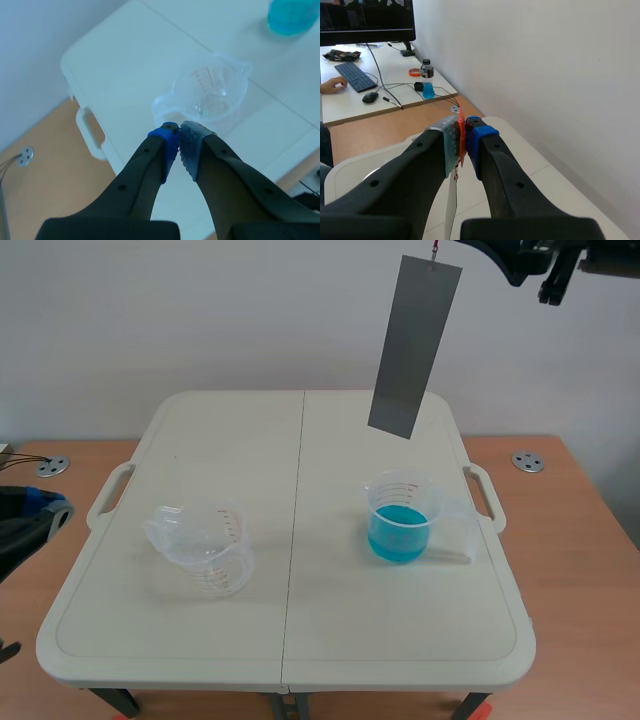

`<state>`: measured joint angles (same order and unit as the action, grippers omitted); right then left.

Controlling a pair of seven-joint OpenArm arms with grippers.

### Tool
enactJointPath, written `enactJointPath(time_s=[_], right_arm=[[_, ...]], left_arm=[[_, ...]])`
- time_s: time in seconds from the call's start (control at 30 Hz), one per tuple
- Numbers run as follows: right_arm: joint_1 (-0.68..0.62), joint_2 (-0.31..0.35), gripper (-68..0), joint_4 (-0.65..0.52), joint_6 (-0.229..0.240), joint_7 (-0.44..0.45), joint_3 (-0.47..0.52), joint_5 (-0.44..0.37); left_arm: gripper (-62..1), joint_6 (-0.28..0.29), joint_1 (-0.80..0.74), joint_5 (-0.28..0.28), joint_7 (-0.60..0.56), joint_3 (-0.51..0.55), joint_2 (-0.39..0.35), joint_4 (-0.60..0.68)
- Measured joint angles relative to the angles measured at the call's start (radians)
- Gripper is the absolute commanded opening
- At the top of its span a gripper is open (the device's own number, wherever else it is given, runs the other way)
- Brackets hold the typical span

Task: Hold the metal plate by the orange handle, dip it into the blue solution, take it out and point at it, then put the plate back in the beaker on the left.
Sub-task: 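Move the plate over the blue solution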

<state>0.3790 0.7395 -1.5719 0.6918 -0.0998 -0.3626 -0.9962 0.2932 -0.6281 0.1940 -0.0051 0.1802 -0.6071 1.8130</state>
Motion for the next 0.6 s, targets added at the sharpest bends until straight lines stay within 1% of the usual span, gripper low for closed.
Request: enactJointPath(time_s=[0.07,0.17,0.23,0.33,0.43,0.53,0.6], right_arm=[[-0.011,-0.002,-66.4,0.013,0.014,-0.006,0.014,0.000],[-0.025,-0.019,-66.4,0.027,0.027,-0.029,0.039,0.000],[-0.029,-0.042,-66.4,0.038,0.047,-0.054,0.060,0.000],[-0.029,-0.076,-66.4,0.046,0.047,-0.089,0.074,0.001],[-0.033,-0.109,-66.4,0.047,0.047,-0.120,0.087,0.016],[-0.052,-0.141,-66.4,0.047,0.047,-0.138,0.123,0.016],[-0.064,-0.161,-66.4,0.047,0.047,-0.156,0.153,0.026]], left_arm=[[-55.1,0.020,0.054,-0.001,0.001,-0.051,0.000,0.000],[-55.2,0.022,0.129,-0.004,0.023,-0.142,0.000,0.000],[-55.2,0.022,0.177,-0.004,0.023,-0.200,0.000,-0.001],[-55.2,0.022,0.249,-0.012,0.026,-0.286,0.000,-0.002],[-55.1,0.022,0.324,-0.011,0.072,-0.374,0.000,-0.003],[-55.2,0.022,0.391,-0.011,0.103,-0.446,0.003,-0.003],[-55.2,0.022,0.430,-0.013,0.109,-0.476,0.018,-0.005]])
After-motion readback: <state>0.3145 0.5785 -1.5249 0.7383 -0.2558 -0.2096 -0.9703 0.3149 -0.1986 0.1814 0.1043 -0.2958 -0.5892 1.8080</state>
